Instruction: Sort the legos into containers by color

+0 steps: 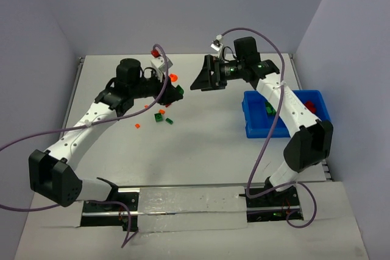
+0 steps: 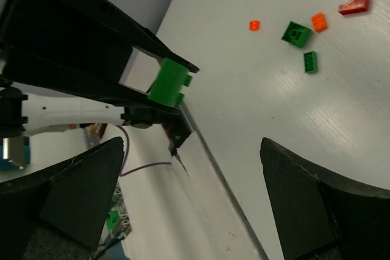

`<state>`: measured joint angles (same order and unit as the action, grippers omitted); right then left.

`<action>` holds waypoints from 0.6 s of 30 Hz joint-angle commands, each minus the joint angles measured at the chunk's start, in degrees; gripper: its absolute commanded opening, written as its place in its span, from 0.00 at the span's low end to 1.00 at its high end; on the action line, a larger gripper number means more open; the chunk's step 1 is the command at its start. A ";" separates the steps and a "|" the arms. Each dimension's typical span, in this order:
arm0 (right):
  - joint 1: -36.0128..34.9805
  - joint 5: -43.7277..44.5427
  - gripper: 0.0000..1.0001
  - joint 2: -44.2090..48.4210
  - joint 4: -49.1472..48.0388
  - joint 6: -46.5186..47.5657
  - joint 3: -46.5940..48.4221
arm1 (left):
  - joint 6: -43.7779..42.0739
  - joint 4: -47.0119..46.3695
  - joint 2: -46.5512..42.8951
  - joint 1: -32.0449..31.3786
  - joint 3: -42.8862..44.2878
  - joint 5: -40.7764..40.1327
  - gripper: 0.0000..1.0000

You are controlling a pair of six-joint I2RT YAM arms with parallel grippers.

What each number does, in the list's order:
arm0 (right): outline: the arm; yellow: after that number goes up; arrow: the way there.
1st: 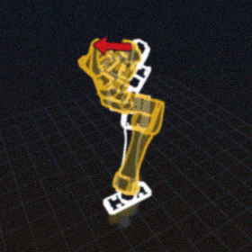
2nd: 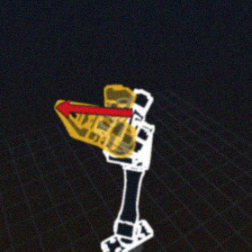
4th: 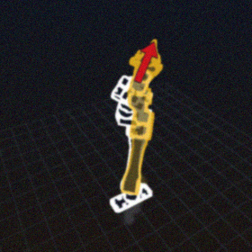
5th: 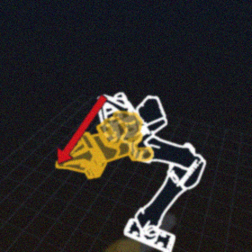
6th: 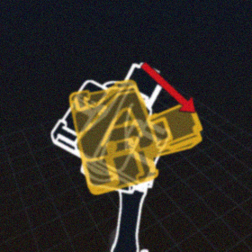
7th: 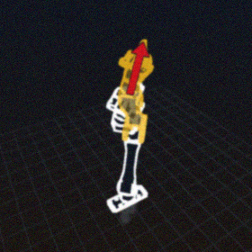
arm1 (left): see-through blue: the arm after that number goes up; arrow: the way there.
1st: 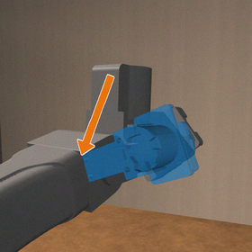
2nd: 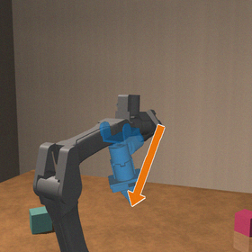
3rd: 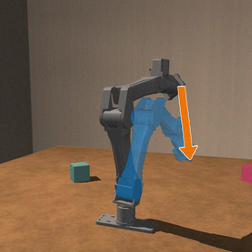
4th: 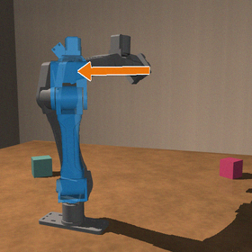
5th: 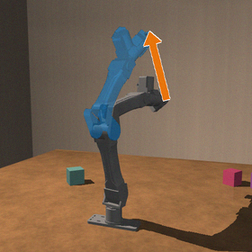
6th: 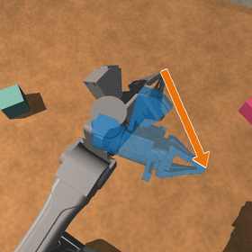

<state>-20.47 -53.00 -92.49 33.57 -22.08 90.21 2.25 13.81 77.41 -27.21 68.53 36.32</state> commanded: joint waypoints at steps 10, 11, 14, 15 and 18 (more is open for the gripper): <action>-3.79 -4.16 0.89 -4.10 -5.27 -3.98 0.71 | -8.05 4.12 0.16 -6.54 4.55 -7.58 0.00; -3.79 -3.86 0.87 -4.27 -5.09 -3.80 0.67 | -7.96 4.16 0.20 -6.72 4.68 -7.58 0.00; -3.88 -3.89 0.83 -4.89 -4.92 -3.76 0.51 | -7.77 4.30 0.41 -7.13 5.21 -7.63 0.00; -4.31 -4.04 0.79 -5.33 -4.92 -3.76 0.14 | -7.70 4.30 0.55 -7.42 5.64 -7.85 0.00; -5.10 -4.82 0.68 -6.03 -5.00 -3.85 -0.30 | -7.79 4.21 0.82 -7.86 6.00 -8.38 0.00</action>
<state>-24.54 -56.60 -97.71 28.88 -26.54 89.56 -4.86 18.24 77.80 -34.22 71.22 29.21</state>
